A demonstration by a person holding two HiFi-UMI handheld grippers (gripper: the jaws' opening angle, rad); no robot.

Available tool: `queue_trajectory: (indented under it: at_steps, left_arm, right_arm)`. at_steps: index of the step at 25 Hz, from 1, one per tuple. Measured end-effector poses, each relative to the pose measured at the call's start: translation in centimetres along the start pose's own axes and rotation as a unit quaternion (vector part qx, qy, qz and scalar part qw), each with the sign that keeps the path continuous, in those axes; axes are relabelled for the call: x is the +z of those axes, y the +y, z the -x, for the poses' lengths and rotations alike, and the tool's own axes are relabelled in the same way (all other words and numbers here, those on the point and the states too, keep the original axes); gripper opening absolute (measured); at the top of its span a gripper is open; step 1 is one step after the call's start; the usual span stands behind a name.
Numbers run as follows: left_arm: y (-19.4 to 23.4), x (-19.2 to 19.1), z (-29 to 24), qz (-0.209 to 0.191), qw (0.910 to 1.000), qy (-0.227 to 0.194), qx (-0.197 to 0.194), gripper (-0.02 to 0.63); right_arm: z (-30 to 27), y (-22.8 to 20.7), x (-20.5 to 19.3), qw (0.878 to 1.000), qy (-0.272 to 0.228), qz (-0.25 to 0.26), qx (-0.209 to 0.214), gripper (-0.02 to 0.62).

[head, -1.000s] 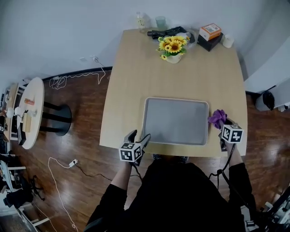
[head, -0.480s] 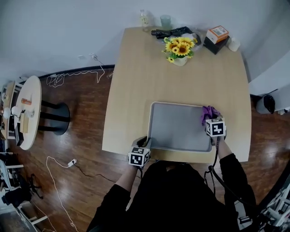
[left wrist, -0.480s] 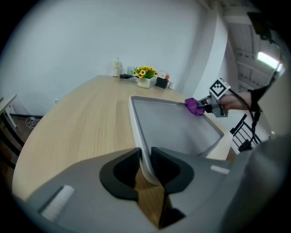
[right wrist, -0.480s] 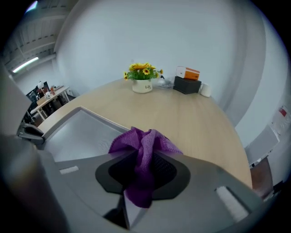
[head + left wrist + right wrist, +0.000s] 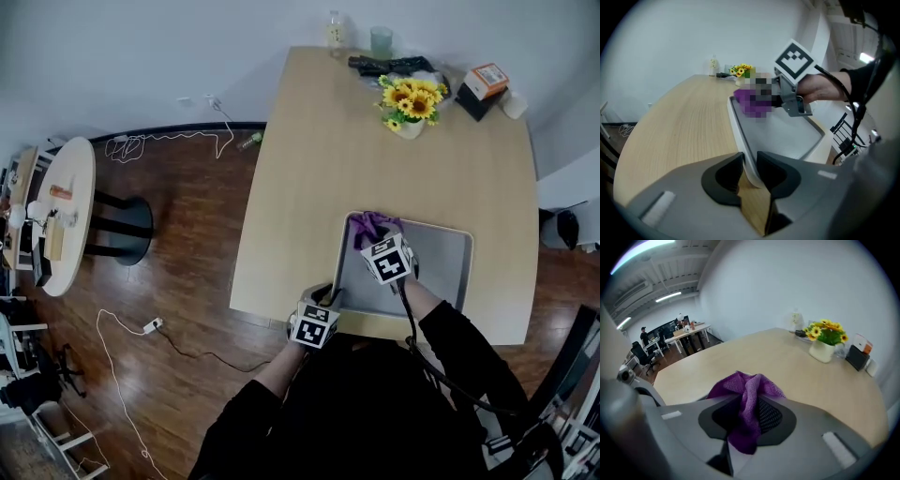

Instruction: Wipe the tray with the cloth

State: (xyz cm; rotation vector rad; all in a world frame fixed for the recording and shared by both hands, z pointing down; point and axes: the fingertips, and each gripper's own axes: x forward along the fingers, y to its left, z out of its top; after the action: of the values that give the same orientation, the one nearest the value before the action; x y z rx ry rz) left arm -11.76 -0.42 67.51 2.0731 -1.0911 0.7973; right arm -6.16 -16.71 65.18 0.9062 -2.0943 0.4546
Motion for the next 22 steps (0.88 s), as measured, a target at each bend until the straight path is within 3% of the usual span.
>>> queue_trajectory:
  at_steps: [4,8,12,18,22]
  left_arm:
    - [0.2,-0.2,-0.1,-0.002,0.9999,0.005,-0.015,0.084]
    - [0.6,-0.1,0.2,0.018,0.9997,0.000,-0.017,0.083]
    - [0.8,-0.3,0.4,0.049,0.9986,-0.001,-0.021,0.083]
    - [0.7,-0.5,0.2,0.082,0.9966,-0.007,0.009,0.081]
    - [0.2,-0.3,0.1,0.072,0.9970,-0.005,0.028,0.078]
  right_arm:
    - [-1.7,3.3,2.3,1.000,-0.003,0.016,0.010,0.086]
    - [-0.6,2.3,0.6,1.000,0.007,0.023,0.016,0.087]
    - [3.4,-3.3,-4.7,0.999,0.022,-0.036,-0.008,0.091]
    - [11.9,-14.8,-15.5,0.986,0.036,-0.131,-0.097,0.091]
    - [15.0,-17.5,-18.0,0.983,0.015,-0.155,-0.097,0.091]
